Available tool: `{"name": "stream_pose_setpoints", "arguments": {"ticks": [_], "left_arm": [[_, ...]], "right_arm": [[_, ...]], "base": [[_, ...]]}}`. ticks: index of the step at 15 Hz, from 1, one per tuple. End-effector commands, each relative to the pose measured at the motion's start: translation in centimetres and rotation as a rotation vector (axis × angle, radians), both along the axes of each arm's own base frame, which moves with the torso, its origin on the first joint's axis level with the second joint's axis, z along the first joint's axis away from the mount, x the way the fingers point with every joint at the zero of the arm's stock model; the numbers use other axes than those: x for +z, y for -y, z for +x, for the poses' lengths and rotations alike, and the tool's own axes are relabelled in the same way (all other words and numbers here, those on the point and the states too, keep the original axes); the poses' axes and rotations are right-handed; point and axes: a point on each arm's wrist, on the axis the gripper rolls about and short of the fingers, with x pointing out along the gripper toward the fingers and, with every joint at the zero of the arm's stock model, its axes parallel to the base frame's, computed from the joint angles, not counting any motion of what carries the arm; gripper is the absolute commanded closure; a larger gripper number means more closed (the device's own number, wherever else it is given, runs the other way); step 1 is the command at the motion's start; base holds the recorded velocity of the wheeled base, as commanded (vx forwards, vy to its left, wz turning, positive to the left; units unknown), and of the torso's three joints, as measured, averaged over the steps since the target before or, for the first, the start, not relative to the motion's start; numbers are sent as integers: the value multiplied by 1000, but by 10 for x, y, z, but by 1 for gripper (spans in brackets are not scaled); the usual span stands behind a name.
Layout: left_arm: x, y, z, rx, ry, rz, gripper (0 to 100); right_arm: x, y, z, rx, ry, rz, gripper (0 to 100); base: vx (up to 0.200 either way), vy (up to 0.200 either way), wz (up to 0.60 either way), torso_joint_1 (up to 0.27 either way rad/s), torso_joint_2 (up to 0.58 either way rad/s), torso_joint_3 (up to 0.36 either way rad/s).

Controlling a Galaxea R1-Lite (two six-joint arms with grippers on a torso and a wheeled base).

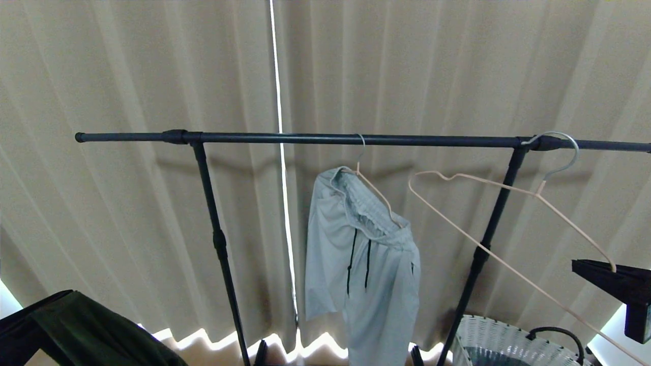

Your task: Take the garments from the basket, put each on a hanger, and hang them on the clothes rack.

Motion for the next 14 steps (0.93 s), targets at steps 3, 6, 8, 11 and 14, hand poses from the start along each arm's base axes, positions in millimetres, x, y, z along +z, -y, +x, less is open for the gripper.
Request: {"name": "stream_pose_setpoints", "arguments": {"ticks": [3,6,8,11,14], "left_arm": [[0,0,0,0,-1,0,100],[0,0,0,-1,-1,0,100],[-2,0,0,-3,-8,1,100],[-3,0,1,-5,-15,4,100],[-9,1,2,-26,-26,71,100]], "right_arm": [[-4,0,-1,0,-13,1,100],[-6,0,0,0,-22,1,100],[-7,0,0,2,-27,1,100],[-8,-2,-1,17,-29,6,100],[-7,-10,0,84,-29,7,100]], "base": [[-200,0,0,1,4,2],[-200,0,0,2,2,2],[-100,0,0,4,-1,-4],[0,0,0,0,0,0],[0,0,0,0,0,0]]}}
